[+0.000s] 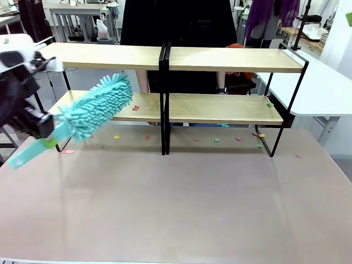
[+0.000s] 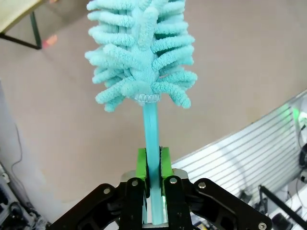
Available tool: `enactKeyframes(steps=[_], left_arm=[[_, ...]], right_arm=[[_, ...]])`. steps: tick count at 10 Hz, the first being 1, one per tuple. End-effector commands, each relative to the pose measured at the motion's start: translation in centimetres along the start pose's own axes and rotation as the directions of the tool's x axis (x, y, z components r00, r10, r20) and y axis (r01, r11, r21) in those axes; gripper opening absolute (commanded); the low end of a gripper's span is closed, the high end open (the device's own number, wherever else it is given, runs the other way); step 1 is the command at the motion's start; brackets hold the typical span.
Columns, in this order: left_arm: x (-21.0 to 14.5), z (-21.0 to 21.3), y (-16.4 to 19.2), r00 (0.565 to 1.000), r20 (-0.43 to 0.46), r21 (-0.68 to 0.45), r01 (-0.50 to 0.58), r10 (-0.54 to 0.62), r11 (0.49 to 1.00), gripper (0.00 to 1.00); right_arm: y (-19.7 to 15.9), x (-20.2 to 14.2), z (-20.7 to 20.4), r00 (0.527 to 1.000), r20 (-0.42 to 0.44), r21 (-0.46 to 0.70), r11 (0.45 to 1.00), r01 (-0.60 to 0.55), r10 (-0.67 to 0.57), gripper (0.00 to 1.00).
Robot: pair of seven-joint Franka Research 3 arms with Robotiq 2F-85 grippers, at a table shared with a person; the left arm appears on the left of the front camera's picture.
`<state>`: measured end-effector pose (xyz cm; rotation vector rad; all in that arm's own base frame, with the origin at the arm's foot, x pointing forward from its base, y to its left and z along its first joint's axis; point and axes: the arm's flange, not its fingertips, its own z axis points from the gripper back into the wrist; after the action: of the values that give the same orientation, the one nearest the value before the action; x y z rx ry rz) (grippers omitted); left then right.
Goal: Clean the shelves.
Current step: Clean another randomly selected level of the Shelf with the Duster.
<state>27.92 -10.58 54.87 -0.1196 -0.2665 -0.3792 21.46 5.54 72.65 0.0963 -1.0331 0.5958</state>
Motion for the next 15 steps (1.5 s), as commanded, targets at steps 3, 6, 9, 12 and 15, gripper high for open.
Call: enactKeyframes(steps=[3, 6, 9, 12, 15], left_arm=[[4.8, -1.0, -1.4, 0.999, -0.002, -0.026, -0.045, 0.045, 0.999, 0.12], [7.6, -2.4, -2.8, 0.998, -0.030, -0.107, -0.061, 0.058, 0.992, 0.12], [7.9, -4.3, -2.7, 0.995, -0.057, -0.060, -0.090, 0.087, 0.994, 0.12], [6.5, -4.5, -0.7, 0.992, -0.032, 0.063, -0.120, 0.123, 0.991, 0.12], [4.7, -4.3, 3.4, 0.978, -0.013, 0.191, -0.200, 0.206, 0.961, 0.12]], right_arm=[[-0.1, -0.1, 0.0, 1.000, 0.003, 0.012, 1.000, 0.001, -0.002, 1.00], [-0.1, -0.1, 0.0, 1.000, 0.003, 0.012, 1.000, 0.001, -0.002, 1.00], [-0.1, -0.1, 0.0, 1.000, 0.003, 0.012, 1.000, 0.001, -0.002, 1.00], [-0.1, -0.1, 0.0, 1.000, 0.003, 0.012, 1.000, 0.001, -0.002, 1.00], [-0.1, -0.1, 0.0, 1.000, 0.003, 0.012, 1.000, 0.001, -0.002, 1.00]])
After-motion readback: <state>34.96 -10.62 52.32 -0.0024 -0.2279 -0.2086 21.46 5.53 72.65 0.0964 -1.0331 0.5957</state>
